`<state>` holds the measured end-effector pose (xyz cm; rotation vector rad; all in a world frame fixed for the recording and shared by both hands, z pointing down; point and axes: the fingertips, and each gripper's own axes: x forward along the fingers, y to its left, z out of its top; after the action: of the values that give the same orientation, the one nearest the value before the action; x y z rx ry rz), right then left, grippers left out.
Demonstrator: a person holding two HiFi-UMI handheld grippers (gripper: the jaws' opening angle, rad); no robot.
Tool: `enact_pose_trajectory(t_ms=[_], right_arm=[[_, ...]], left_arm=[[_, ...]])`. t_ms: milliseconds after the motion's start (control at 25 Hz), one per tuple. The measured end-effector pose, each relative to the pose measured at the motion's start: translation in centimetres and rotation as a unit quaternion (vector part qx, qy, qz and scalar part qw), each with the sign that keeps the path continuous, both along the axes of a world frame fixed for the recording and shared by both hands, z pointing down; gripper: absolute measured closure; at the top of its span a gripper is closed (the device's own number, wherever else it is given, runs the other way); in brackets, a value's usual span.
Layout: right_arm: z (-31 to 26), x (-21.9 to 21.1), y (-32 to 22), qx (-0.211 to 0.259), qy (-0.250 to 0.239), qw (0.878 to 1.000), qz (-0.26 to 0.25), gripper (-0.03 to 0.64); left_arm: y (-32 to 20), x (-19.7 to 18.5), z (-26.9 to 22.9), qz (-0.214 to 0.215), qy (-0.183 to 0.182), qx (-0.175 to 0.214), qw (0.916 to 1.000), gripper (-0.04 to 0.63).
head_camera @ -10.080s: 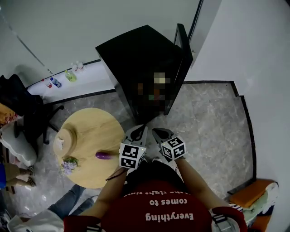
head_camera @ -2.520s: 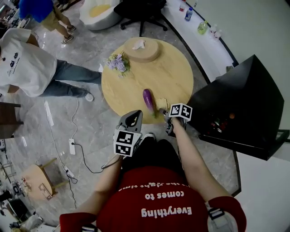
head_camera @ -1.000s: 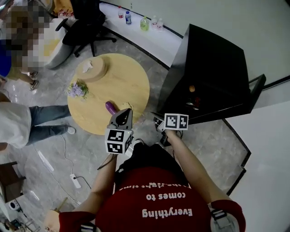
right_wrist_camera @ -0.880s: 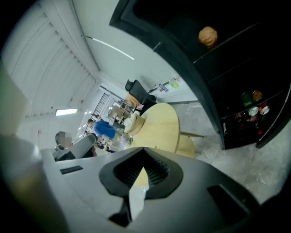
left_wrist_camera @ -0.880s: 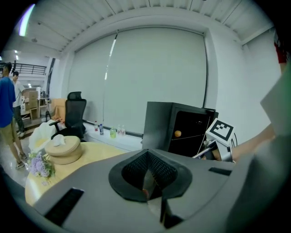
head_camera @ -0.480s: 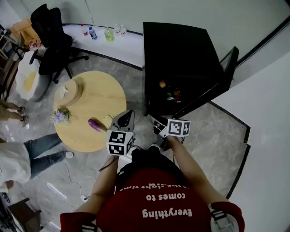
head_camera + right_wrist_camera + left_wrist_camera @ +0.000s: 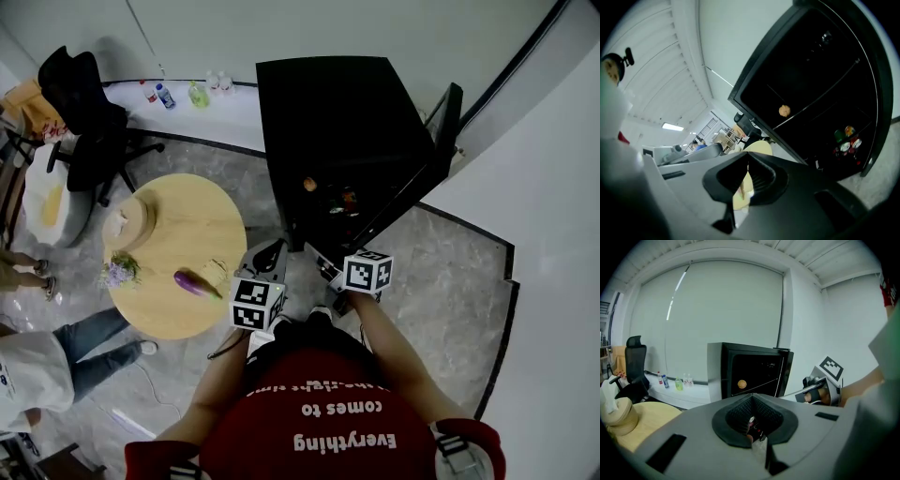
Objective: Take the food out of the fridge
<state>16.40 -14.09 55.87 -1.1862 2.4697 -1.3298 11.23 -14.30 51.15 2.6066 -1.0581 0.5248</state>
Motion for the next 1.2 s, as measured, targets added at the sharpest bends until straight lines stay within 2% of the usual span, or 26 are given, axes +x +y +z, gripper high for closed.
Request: enact_pose_trajectory(t_ms=[80, 200, 360, 520, 640, 800, 1200], right_arm=[[-0.6, 0.6, -0.8, 0.032, 0.041, 0.999, 0.006, 0.606], [-1.5, 1.8, -2.5, 0.077, 0.112, 0.99, 0.028, 0.606], [-1.8, 2.8, -4.9, 0.103, 0.174, 0.978, 0.045, 0.604], [-1.0, 3.5, -7.1, 0.098, 0.214, 0.971, 0.049, 0.601], [-0.4, 4.1, -8.9, 0.091, 0.244, 0.964, 0.056, 0.524], [0.6, 4.6, -10.9, 0.087, 0.287, 0.953, 0.053, 0.465], [3.0, 5.0, -14.2, 0.058, 0.347, 0.934, 0.06, 0.439]], left_arm=[[-0.1, 0.7, 0.0, 0.009, -0.002, 0.004, 0.9999, 0.594], [-0.3, 1.3, -0.3, 0.017, -0.004, 0.008, 0.9998, 0.594], [-1.1, 1.6, -0.6, 0.018, -0.005, 0.013, 0.9997, 0.594], [-1.6, 1.2, -0.8, 0.015, -0.008, 0.017, 0.9997, 0.594], [-1.9, 0.8, -0.7, 0.01, -0.012, 0.016, 0.9998, 0.594], [-2.1, -0.1, -0.5, -0.002, -0.014, 0.01, 0.9998, 0.594], [-2.6, -2.4, 0.0, -0.031, -0.021, 0.009, 0.9993, 0.594]])
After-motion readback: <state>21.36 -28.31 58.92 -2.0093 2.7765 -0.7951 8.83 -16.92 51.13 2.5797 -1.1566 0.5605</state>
